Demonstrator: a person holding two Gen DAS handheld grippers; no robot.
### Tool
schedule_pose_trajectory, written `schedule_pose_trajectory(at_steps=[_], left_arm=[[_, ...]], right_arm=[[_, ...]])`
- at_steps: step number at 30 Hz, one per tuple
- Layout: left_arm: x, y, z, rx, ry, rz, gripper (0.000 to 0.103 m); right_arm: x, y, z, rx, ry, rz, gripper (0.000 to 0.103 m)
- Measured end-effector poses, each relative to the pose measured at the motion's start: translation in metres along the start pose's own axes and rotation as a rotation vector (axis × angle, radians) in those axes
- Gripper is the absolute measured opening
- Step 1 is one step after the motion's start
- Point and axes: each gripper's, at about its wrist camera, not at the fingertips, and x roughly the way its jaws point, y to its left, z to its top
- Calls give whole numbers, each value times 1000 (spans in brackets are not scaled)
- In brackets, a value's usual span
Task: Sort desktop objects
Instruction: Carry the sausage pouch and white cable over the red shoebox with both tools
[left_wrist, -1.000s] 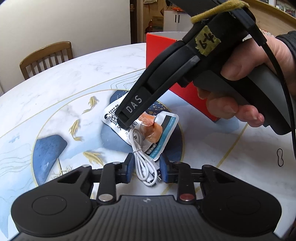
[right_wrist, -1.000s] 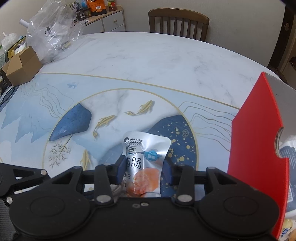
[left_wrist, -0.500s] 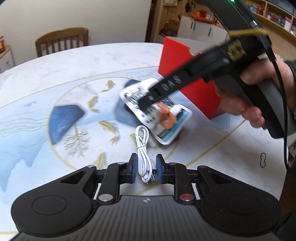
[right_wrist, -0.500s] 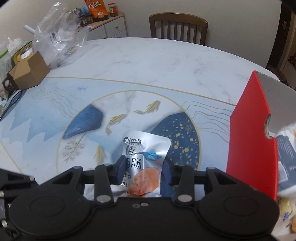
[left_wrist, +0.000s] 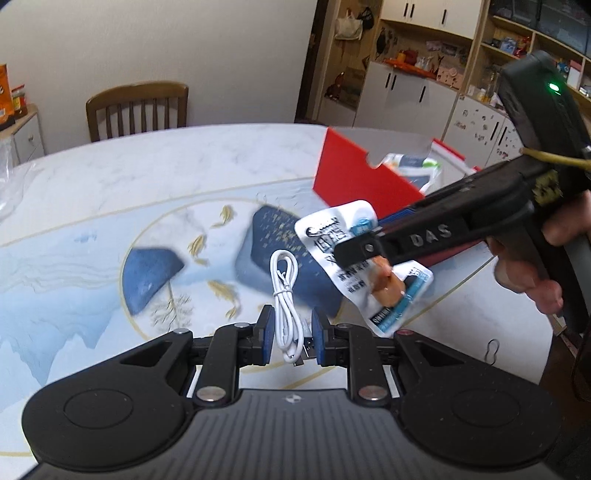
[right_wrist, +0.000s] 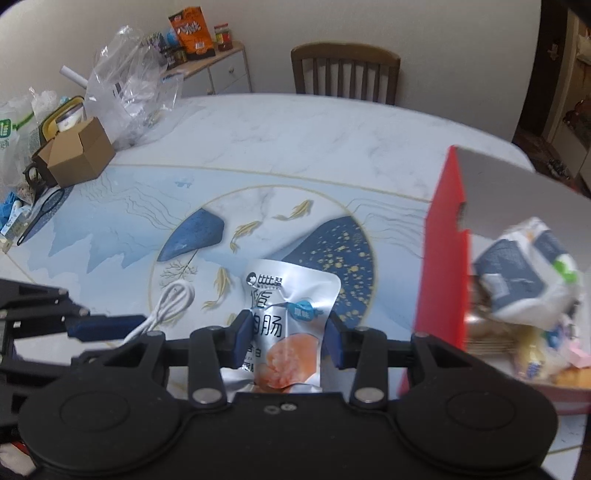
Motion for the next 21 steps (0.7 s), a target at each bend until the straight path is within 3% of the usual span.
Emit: schedule_pose_trajectory(at_steps=[10, 21], left_arm=[[-6, -38, 29, 70, -54, -38, 20], [13, -96, 75, 153, -105, -85, 20]], right_arm=[[-59, -31, -12, 30, -87, -63, 41], [-105, -103, -19, 91, -163, -137, 41]])
